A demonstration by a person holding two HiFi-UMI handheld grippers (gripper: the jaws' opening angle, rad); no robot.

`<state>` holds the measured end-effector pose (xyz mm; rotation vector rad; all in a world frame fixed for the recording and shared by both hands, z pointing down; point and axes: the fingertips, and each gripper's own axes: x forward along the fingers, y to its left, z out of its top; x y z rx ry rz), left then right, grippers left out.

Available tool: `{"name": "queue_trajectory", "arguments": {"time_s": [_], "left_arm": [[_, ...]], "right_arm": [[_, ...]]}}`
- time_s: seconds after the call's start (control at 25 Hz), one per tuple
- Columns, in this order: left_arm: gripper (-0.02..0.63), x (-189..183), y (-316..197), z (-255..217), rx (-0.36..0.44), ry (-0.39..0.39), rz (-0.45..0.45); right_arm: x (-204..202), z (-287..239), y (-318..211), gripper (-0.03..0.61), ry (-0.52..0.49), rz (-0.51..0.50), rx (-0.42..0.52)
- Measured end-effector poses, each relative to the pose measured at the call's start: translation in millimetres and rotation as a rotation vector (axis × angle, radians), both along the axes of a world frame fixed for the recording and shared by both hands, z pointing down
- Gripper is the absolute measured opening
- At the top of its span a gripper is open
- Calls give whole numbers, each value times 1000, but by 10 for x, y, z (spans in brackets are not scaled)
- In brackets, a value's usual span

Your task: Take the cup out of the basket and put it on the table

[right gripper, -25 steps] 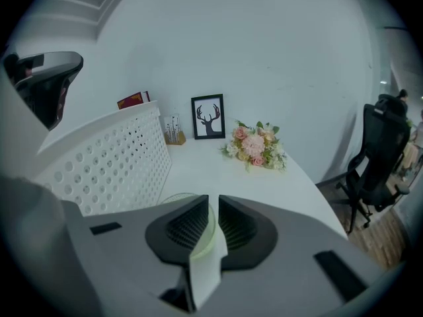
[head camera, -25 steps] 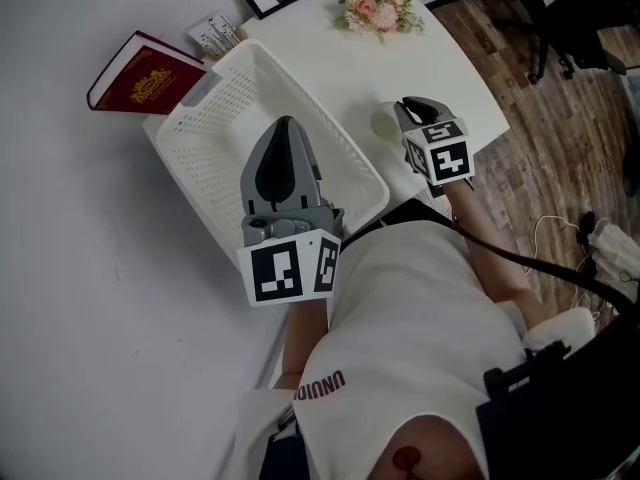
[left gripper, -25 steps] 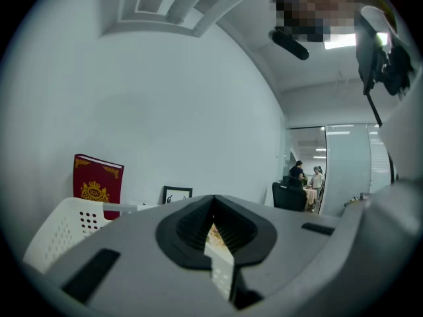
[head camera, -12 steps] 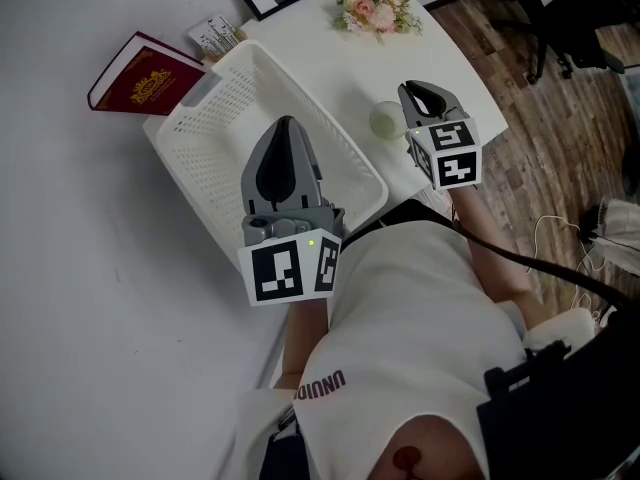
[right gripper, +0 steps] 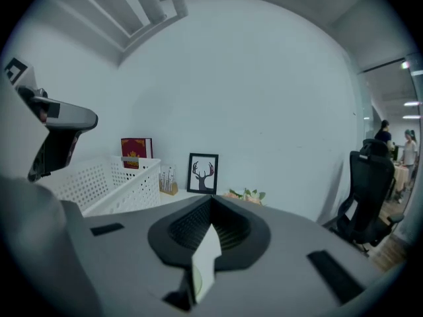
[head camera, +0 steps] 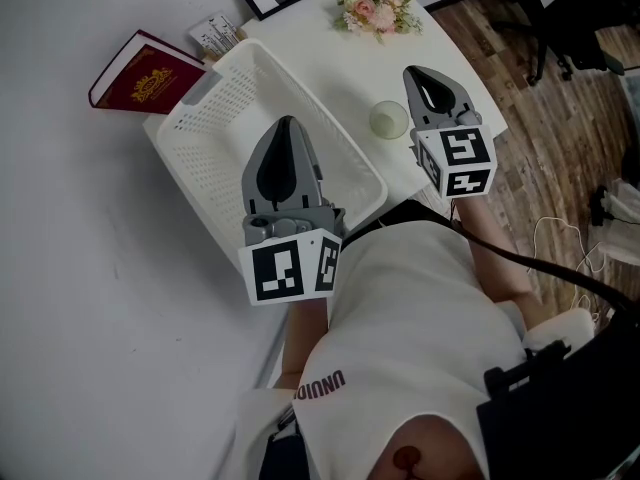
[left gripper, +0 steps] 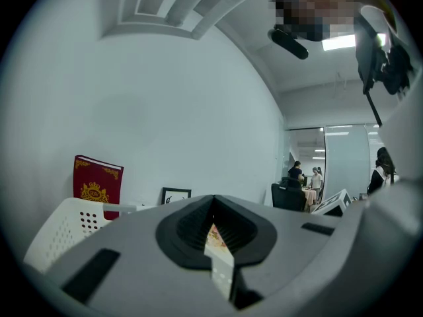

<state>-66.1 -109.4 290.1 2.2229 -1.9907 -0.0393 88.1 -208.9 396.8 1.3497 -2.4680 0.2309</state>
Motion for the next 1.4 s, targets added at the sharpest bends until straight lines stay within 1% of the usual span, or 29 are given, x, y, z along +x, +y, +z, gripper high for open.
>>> {"name": "queue_trajectory", "arguments": {"time_s": [0.2, 0.44, 1.4], "left_arm": [[12, -10, -4, 11, -2, 1, 1], [12, 26, -15, -1, 0, -3, 9], [12, -12, -28, 13, -1, -1, 4]], "right_arm": [[-15, -278, -8, 18, -38, 5, 83], [18, -429, -22, 18, -49, 20, 121], [37, -473, -38, 17, -43, 42, 148]]}}
